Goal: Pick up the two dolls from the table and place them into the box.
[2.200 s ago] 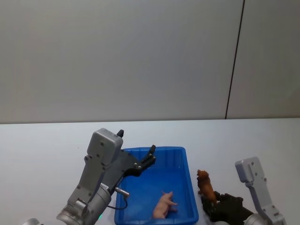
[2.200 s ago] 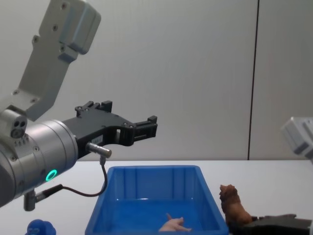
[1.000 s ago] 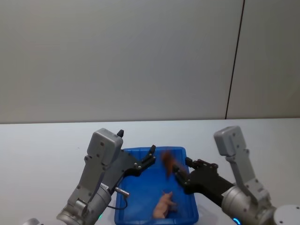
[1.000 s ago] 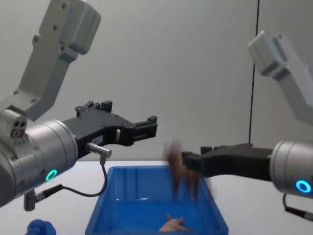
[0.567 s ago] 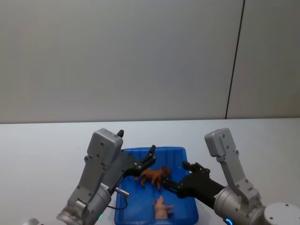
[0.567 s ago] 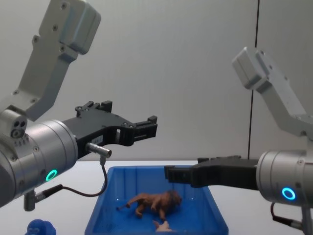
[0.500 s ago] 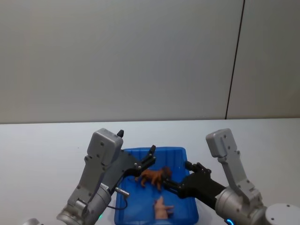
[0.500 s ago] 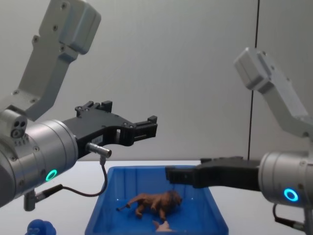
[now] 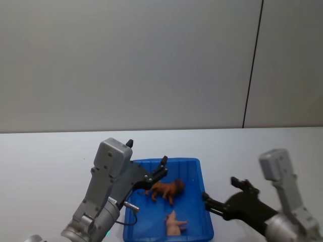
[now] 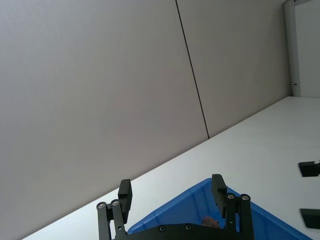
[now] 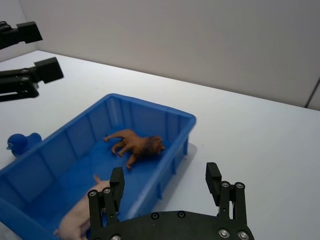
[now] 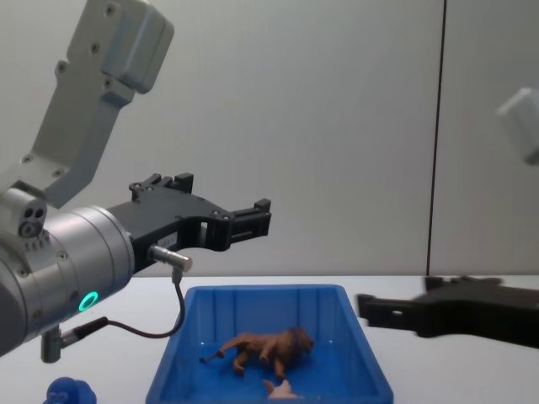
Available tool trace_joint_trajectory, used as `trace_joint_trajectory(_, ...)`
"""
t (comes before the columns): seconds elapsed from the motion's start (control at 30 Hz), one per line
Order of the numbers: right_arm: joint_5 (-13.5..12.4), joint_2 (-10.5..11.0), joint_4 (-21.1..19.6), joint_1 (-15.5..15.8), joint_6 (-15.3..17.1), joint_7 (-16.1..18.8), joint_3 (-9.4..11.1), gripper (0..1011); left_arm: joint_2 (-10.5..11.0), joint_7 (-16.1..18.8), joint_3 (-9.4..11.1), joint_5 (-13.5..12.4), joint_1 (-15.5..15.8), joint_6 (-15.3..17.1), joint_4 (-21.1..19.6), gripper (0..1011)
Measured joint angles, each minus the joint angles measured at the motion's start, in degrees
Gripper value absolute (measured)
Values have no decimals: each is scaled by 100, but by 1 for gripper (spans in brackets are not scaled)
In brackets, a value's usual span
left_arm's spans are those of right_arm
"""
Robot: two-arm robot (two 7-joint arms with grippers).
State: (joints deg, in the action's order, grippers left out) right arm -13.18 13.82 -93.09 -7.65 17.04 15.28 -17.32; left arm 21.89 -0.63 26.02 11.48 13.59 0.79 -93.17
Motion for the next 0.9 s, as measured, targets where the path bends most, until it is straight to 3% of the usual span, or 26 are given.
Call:
trace_joint_trajectory(0.23, -190, 331, -245, 335, -170, -74, 171, 1001, 2, -1, -2, -12, -3, 4, -1, 1002)
trace_joint_trajectory(0.53, -301, 525, -386, 530, -270, -122, 274, 1001, 110, 114, -50, -72, -101, 120, -118, 1002)
trace_joint_trajectory(0.9, -372, 647, -479, 655, -330, -150, 337, 1001, 559, 587, -212, 82, -573, 497, -528, 1002)
